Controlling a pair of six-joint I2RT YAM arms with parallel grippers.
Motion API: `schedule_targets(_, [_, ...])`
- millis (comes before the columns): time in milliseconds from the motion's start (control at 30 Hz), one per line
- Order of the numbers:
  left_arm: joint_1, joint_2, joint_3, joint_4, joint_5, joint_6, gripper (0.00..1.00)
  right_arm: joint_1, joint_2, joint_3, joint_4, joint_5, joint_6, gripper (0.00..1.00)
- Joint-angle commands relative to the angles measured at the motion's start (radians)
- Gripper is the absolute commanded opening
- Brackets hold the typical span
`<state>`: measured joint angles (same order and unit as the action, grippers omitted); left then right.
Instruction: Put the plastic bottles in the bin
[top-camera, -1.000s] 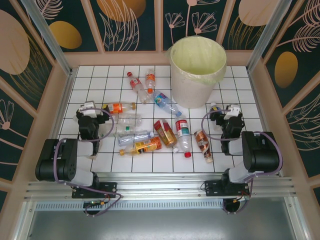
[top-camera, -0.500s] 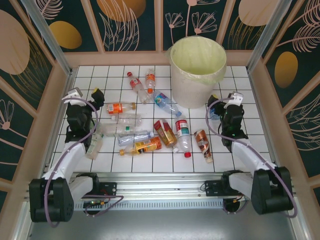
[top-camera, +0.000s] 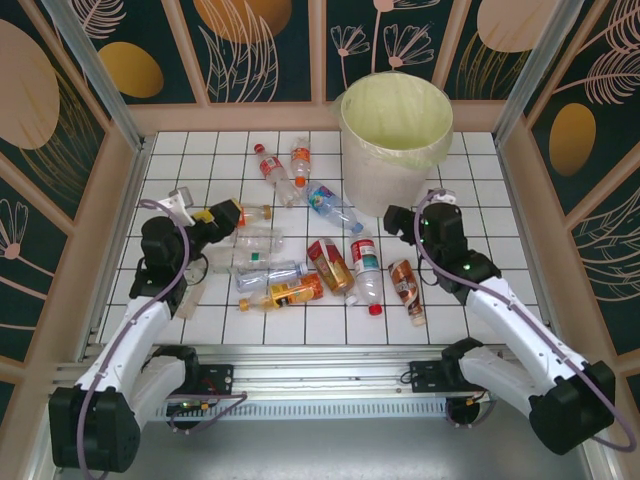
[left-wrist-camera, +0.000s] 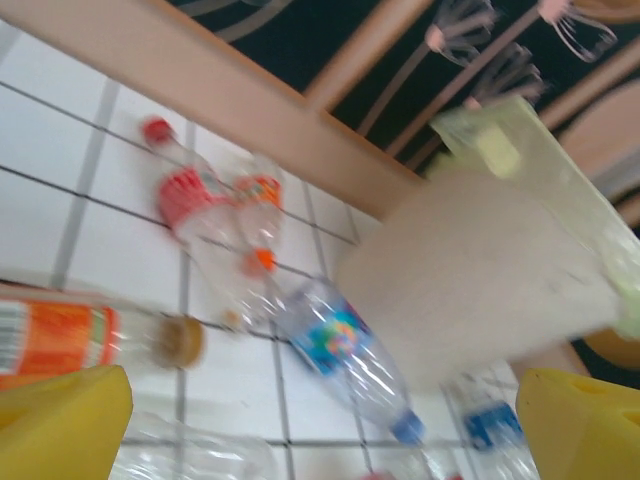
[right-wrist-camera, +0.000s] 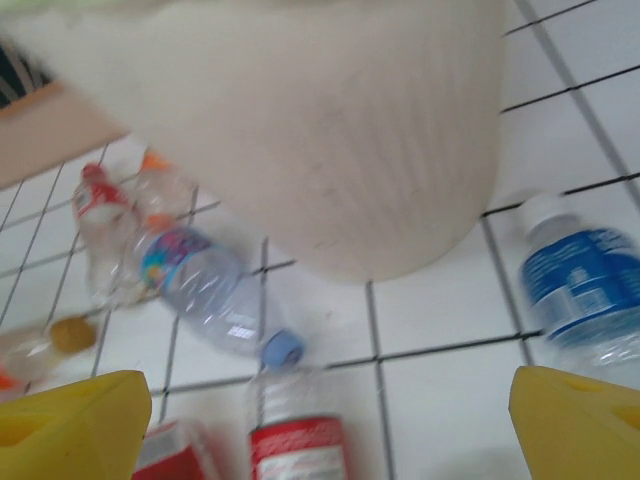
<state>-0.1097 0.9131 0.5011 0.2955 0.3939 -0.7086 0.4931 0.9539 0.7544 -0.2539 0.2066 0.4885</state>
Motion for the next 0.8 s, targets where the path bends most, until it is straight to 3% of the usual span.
schedule_targets(0, [-0.017,0.042,0.005,0.072,0.220,-0.092,0.99,0.048,0.059,0.078,-0.211,-0.022,0.039,0.92])
schedule_targets(233, [-0.054,0.056,0.022,0.106,0.322,-0.101,0.99,0.129,0.222,0.160,-0.294,-0.078,0.056,0.90])
schedule_targets(767, [-0.091,0.075,0.033,0.099,0.371,-0.078,0.99,0.170,0.517,0.313,-0.349,-0.084,0.005,0.85])
